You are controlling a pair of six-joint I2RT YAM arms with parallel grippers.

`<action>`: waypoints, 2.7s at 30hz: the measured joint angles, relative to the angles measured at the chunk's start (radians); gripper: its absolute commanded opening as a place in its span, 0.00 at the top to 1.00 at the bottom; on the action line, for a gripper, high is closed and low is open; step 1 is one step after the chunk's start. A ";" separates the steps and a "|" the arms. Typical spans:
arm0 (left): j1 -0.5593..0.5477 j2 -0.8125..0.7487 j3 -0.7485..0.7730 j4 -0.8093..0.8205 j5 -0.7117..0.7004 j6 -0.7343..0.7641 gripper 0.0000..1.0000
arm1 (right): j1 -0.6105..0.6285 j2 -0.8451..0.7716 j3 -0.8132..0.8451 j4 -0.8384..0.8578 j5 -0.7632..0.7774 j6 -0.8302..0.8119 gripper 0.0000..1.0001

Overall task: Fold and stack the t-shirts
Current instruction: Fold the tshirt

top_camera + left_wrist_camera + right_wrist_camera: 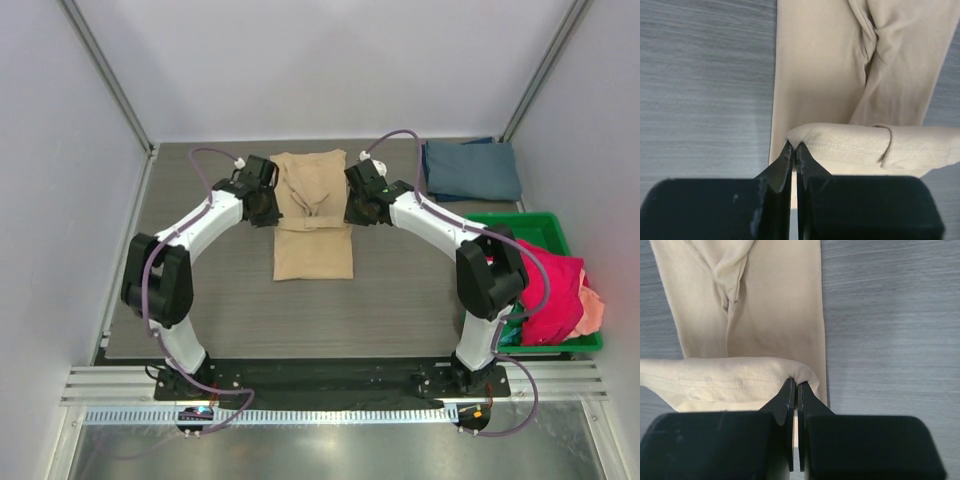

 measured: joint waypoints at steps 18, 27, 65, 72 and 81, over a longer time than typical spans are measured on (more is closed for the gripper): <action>0.103 0.379 0.375 -0.042 0.081 0.051 0.51 | -0.143 0.342 0.318 -0.005 -0.126 -0.068 0.30; 0.137 0.301 0.325 -0.041 0.113 0.046 0.48 | -0.204 0.250 0.220 0.053 -0.167 -0.082 0.29; 0.126 -0.366 -0.217 -0.206 -0.076 0.207 0.48 | 0.010 0.632 0.758 -0.068 -0.222 -0.248 0.30; 0.125 -0.366 -0.222 -0.198 -0.071 0.207 0.48 | -0.106 0.634 0.875 -0.097 -0.176 -0.254 0.30; 0.122 -0.366 -0.244 -0.153 0.054 0.157 0.48 | -0.125 0.151 0.193 -0.009 -0.162 -0.236 0.28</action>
